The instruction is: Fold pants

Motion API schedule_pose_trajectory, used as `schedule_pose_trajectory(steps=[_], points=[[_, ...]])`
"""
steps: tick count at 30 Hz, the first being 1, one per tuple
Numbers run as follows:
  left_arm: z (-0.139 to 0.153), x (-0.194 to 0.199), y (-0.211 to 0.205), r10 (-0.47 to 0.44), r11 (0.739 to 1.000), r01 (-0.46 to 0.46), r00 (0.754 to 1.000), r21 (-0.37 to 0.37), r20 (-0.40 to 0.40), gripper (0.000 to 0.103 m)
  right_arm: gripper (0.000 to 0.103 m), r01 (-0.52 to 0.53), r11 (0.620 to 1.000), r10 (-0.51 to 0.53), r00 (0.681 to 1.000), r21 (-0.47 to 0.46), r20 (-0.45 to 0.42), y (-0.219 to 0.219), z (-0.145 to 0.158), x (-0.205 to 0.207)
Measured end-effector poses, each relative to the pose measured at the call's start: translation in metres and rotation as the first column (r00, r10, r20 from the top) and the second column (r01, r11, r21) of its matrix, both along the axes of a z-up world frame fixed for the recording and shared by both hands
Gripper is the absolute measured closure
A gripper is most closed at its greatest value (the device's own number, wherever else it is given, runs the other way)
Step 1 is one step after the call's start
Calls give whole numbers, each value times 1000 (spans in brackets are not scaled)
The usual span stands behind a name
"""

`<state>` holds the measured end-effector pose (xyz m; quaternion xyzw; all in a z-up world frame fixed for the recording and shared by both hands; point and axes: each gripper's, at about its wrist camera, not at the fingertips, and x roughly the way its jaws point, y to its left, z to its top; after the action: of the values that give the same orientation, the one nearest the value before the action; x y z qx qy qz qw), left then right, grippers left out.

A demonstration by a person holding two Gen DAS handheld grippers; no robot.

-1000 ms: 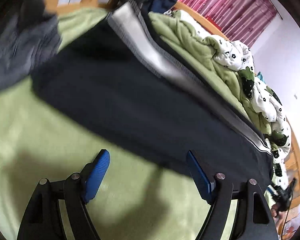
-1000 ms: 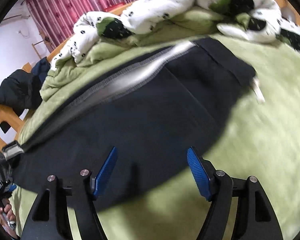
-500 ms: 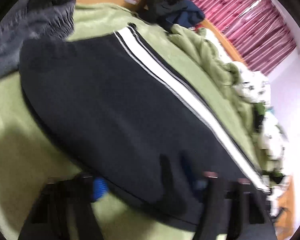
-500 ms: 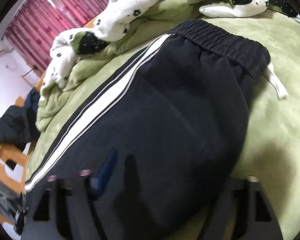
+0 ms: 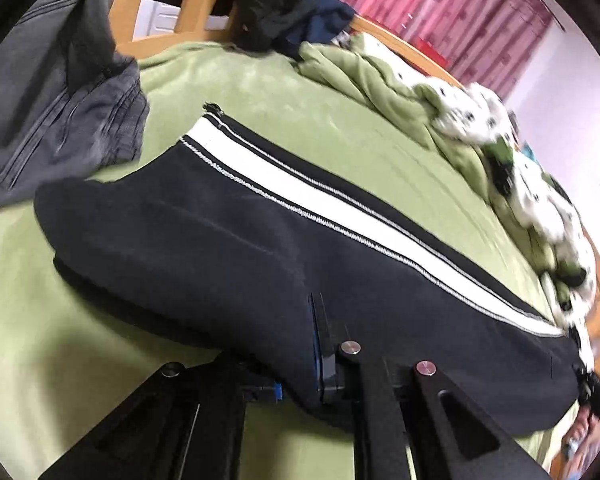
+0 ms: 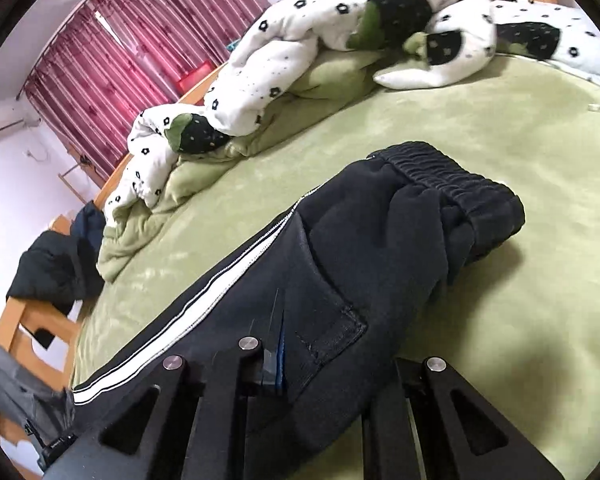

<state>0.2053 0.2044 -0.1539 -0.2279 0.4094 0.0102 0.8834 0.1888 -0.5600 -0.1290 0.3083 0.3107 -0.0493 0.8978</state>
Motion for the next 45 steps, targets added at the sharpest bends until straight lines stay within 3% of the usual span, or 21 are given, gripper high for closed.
schedule_pose_trajectory(steps=[6,8,11,13,14,15,18,19,21,29,32,33,35,37,39,41,43,45], points=[[-16,-81,-20,-90,995,90,996,31,-16,91,90,-4,1000,3,998,-11,-65,-34,-22,-93],[-18,-96,-23,-100,994,101,995,49,-11,91,90,0,1000,-1,997,-16,-77,-39,-37,-117],[-19,-100,-21,-84,996,85,996,11,-21,90,88,16,1000,-16,996,-2,-90,-41,-57,-132],[-19,-97,-20,-75,997,76,996,5,-38,86,80,28,1000,-28,994,-1,-102,-42,-67,-139],[-19,-96,-21,-75,997,75,996,6,-45,85,67,38,999,-37,994,2,-107,-43,-69,-143],[-19,-98,-22,-76,997,77,996,13,-53,81,55,59,998,-58,992,6,-110,-45,-70,-150],[-19,-107,-25,-66,993,74,994,89,-90,52,50,71,997,-69,995,15,-75,-53,-66,-166],[-19,-112,-27,-74,992,82,994,100,-83,48,47,74,997,-72,995,15,-69,-57,-65,-169],[-21,-123,-29,-87,989,96,993,113,-77,46,38,91,996,-90,994,20,-68,-66,-66,-170],[-9,-146,-28,-57,990,60,998,127,-28,45,29,192,965,-187,981,178,-41,-110,-79,-127],[-2,-143,-29,-62,989,62,998,134,-2,45,32,226,945,-210,974,237,-88,-123,-79,-101],[1,-143,-30,-62,988,60,998,140,9,45,45,234,942,-216,971,240,-98,-125,-76,-96],[8,-145,-29,-67,990,61,997,130,45,45,55,216,967,-203,974,134,-105,-125,-53,-88],[13,-147,-26,-63,989,53,996,135,69,45,58,145,988,-145,989,42,-12,-123,-22,-91],[16,-148,-25,-66,988,53,994,143,83,45,57,130,991,-132,990,42,57,-123,-7,-96],[18,-149,-25,-86,987,73,992,141,90,45,52,166,985,-167,986,47,21,-122,-14,-93],[22,-152,-24,-111,986,96,988,139,103,45,44,182,983,-180,982,38,-59,-120,-28,-87],[27,-156,-24,-131,982,112,984,151,120,45,44,186,982,-179,970,33,-163,-121,-48,-87]])
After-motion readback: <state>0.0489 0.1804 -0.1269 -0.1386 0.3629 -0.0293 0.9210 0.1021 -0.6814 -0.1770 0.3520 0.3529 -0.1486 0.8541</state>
